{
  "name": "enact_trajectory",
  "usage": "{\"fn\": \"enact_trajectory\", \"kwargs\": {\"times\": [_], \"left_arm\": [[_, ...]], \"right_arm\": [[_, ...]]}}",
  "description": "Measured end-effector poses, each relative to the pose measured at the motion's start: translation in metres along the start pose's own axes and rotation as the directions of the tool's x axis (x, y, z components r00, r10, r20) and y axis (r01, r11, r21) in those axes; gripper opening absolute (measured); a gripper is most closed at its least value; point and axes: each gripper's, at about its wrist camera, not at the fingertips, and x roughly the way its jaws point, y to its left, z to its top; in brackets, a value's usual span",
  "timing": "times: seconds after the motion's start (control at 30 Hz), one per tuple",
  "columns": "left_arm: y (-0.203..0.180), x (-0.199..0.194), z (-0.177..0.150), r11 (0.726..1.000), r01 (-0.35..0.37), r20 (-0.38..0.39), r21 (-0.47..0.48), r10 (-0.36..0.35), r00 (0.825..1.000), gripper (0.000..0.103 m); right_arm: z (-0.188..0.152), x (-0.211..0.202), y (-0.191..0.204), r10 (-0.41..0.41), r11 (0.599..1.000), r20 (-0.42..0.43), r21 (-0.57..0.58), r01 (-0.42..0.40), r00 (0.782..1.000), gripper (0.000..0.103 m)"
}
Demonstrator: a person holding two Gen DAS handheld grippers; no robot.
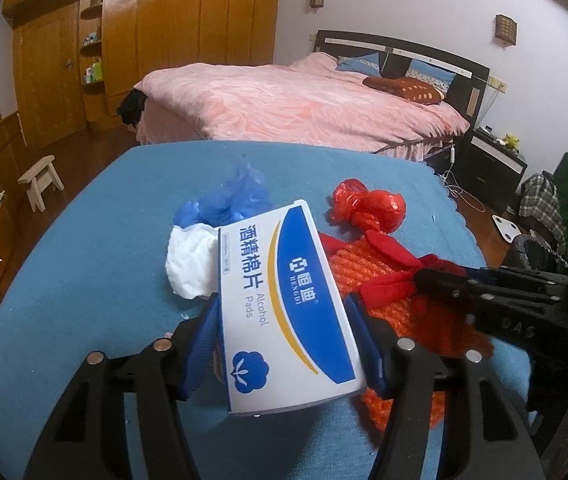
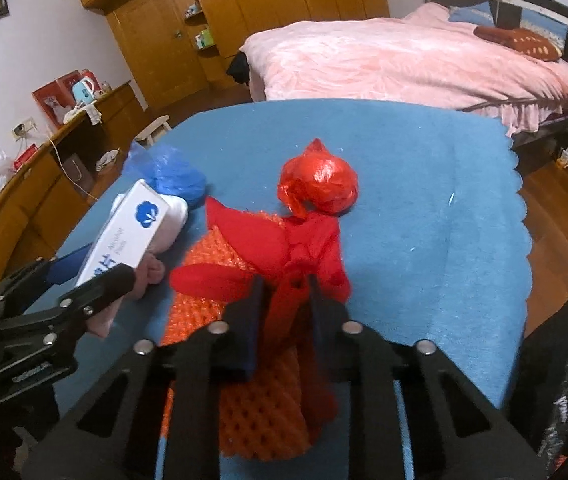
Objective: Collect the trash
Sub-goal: 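Lift the box with the left tool while the right tool grasps the red balloon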
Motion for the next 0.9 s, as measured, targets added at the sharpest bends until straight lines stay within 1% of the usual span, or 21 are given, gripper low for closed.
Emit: {"fn": "enact_trajectory", "kwargs": {"times": [0.17, 0.33, 0.57, 0.67, 0.7, 0.83, 0.9], "left_arm": [[-0.003, -0.010, 0.007, 1.000, -0.001, 0.023, -0.005, 0.001, 1.000, 0.060], [-0.013, -0.025, 0.018, 1.000, 0.010, 0.059, 0.011, -0.010, 0.998, 0.060], [-0.028, -0.040, 0.029, 0.999, 0.033, 0.087, 0.022, -0.034, 0.996, 0.059], [-0.035, -0.045, 0.033, 0.999, 0.038, 0.094, 0.027, -0.040, 0.995, 0.058], [-0.038, -0.046, 0.033, 0.999, 0.038, 0.096, 0.028, -0.041, 0.995, 0.056], [-0.050, -0.051, 0.037, 0.997, 0.061, 0.104, 0.041, -0.065, 0.992, 0.055], [-0.056, -0.049, 0.036, 0.997, 0.062, 0.100, 0.053, -0.067, 0.993, 0.055]], "right_arm": [[0.010, -0.029, 0.004, 0.006, 1.000, 0.063, -0.012, -0.005, 0.998, 0.016], [0.017, -0.058, 0.004, -0.001, 1.000, 0.114, -0.014, 0.003, 0.994, 0.015], [0.022, -0.095, 0.002, 0.024, 1.000, 0.171, -0.004, -0.023, 0.985, 0.014], [0.024, -0.107, 0.001, 0.016, 1.000, 0.189, -0.005, -0.015, 0.982, 0.014], [0.025, -0.112, -0.001, 0.013, 1.000, 0.197, -0.002, -0.013, 0.980, 0.014], [0.024, -0.129, -0.005, -0.002, 1.000, 0.227, 0.006, 0.001, 0.974, 0.014], [0.023, -0.136, -0.009, -0.014, 1.000, 0.235, 0.012, 0.012, 0.972, 0.014]]}}
